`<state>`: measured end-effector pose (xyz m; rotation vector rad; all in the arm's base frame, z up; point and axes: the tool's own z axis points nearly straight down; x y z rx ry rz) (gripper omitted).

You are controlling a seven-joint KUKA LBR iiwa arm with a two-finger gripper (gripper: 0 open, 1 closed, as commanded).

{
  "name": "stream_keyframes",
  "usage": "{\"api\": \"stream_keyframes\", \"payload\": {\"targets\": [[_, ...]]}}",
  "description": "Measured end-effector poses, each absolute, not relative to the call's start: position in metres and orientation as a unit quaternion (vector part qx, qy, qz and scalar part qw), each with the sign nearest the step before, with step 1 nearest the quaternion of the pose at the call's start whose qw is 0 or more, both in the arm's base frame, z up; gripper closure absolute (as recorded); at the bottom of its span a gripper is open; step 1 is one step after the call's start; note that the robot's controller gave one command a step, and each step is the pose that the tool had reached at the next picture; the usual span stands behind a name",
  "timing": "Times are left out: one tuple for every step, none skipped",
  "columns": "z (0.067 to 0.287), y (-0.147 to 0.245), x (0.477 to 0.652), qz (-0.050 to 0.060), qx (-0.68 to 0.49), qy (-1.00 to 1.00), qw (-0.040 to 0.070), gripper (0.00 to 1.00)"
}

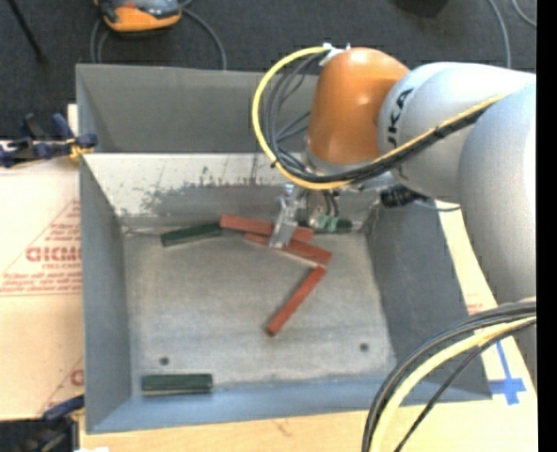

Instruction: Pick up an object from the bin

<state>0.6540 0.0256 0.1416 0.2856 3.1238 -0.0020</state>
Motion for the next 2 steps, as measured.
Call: {"api": "stream_keyframes", "payload": {"targets": [[0.197,-0.001,0.624,0.000,0.099,0.995,-0.001,1.00],[0.248,0.025,0.623,-0.001,0.110,0.994,0.002,1.00]]}}
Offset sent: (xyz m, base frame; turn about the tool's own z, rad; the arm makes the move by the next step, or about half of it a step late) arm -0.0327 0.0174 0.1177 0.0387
